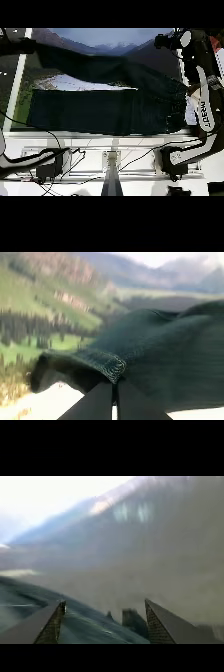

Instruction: Fold the clothes and pants, and hang the long-sleeved shirts on hangers.

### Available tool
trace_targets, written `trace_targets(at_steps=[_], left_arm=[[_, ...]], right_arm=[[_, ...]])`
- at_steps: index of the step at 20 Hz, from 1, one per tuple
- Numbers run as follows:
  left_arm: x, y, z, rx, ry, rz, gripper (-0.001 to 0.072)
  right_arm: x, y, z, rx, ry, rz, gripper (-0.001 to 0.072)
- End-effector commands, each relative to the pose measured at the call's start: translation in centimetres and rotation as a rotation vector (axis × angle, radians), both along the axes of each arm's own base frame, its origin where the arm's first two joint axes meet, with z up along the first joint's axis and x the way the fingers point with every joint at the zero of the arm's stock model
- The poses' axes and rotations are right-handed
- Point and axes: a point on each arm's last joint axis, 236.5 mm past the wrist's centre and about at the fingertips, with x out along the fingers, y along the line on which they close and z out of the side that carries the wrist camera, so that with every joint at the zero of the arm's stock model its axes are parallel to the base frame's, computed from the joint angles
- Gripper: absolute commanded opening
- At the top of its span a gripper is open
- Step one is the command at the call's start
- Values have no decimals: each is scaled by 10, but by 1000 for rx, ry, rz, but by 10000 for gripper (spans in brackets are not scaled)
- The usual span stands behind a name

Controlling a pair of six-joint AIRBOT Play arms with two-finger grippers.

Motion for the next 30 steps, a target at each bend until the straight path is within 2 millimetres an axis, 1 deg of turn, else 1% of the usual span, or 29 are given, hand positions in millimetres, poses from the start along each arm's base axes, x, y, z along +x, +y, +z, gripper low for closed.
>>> trace_targets(at_steps=[1, 3, 4, 5, 6, 7, 8, 9, 10, 11, 12, 13, 14, 15, 17, 20, 21, 22, 23, 24, 26, 27, 30], left_arm=[[3, 13, -51, 1, 118, 8, 23], [5, 14, -72, -5, 163, 4, 23], [6, 16, -76, -1, 169, 6, 23], [8, 25, -77, 43, 161, 17, 23], [8, 40, -75, 122, 148, 29, 22], [8, 65, -69, 238, 134, 47, 22], [5, 91, -58, 336, 120, 89, 21], [3, 119, -42, 416, 95, 150, 21], [1, 139, -27, 467, 65, 186, 21], [-1, 155, -15, 487, 31, 216, 21], [-4, 167, -12, 495, 24, 236, 21], [-8, 175, -15, 490, 36, 252, 21], [-12, 180, -24, 478, 70, 258, 21], [-17, 182, -38, 465, 116, 254, 22], [-24, 179, -70, 439, 214, 232, 23], [-38, 174, -119, 396, 370, 195, 23], [-42, 172, -132, 382, 412, 188, 22], [-44, 171, -140, 368, 436, 193, 23], [-45, 171, -146, 361, 448, 196, 23], [-45, 171, -148, 359, 453, 195, 23], [-45, 170, -150, 359, 456, 193, 23], [-45, 170, -151, 359, 457, 192, 23], [-45, 170, -151, 359, 458, 192, 23]], right_arm=[[-25, -46, -33, -32, 166, -67, 552], [-55, -89, -50, -27, 299, -134, 551], [-71, -109, -56, -24, 360, -157, 551], [-88, -131, -61, -15, 418, -181, 551], [-104, -147, -64, -2, 469, -193, 550], [-120, -160, -67, 19, 518, -192, 550], [-133, -169, -69, 46, 554, -184, 551], [-144, -175, -70, 78, 578, -175, 551], [-151, -180, -69, 119, 590, -179, 551], [-156, -183, -69, 159, 595, -181, 551], [-160, -185, -67, 201, 596, -189, 551], [-163, -187, -67, 228, 595, -198, 551], [-166, -189, -67, 242, 600, -205, 551], [-169, -191, -68, 243, 610, -210, 552], [-175, -188, -77, 260, 635, -210, 552], [-181, -164, -106, 360, 660, -204, 552], [-177, -153, -115, 401, 643, -188, 552], [-168, -141, -121, 455, 602, -177, 552], [-157, -132, -123, 495, 557, -179, 552], [-146, -128, -126, 502, 515, -190, 553], [-132, -125, -134, 470, 481, -200, 553], [-130, -120, -141, 465, 489, -194, 552], [-136, -114, -173, 438, 573, -210, 551]])
